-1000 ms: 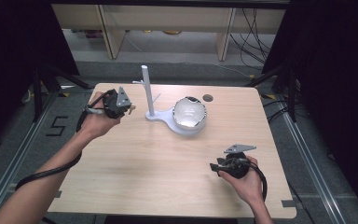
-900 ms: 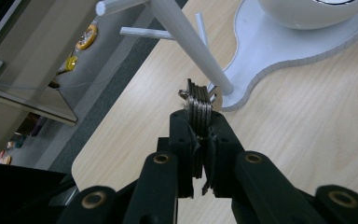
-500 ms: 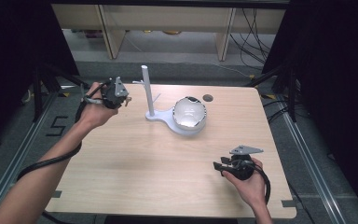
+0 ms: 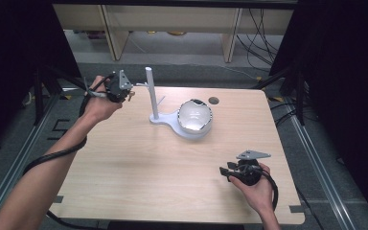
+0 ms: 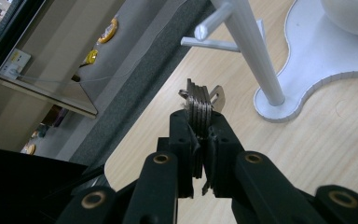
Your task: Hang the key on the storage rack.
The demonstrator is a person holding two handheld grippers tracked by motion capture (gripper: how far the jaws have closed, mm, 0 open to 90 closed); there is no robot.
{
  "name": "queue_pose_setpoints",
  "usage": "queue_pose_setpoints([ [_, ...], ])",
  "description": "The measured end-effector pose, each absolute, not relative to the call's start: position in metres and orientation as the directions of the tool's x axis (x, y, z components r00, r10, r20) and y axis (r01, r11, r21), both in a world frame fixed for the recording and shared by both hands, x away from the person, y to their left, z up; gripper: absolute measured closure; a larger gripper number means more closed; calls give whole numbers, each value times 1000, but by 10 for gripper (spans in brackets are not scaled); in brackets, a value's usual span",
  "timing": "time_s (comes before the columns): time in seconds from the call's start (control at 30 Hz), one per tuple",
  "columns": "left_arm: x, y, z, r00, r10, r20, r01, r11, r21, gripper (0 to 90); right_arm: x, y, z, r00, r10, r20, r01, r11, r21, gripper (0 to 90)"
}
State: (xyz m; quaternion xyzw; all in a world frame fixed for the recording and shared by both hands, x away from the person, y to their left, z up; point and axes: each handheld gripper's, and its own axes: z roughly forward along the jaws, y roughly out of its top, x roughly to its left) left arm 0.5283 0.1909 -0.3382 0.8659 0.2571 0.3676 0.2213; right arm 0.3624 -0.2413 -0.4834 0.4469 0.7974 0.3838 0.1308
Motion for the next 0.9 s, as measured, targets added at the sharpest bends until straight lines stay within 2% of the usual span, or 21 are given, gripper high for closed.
queue_pose_setpoints([
  [0.23, 534, 184, -333, 593, 601, 535, 272, -776, 569, 819, 363, -242, -483, -573, 804, 159, 624, 302, 720, 568],
  [0.3, 536, 183, -331, 595, 590, 546, 267, -785, 558, 819, 363, -244, -484, -572, 810, 127, 607, 314, 730, 567],
  [0.47, 536, 179, -326, 593, 577, 562, 252, -796, 550, 820, 363, -243, -485, -556, 811, 180, 640, 280, 715, 568],
  [0.9, 537, 169, -319, 601, 532, 597, 229, -830, 509, 819, 363, -243, -486, -555, 812, 183, 644, 280, 711, 568],
])
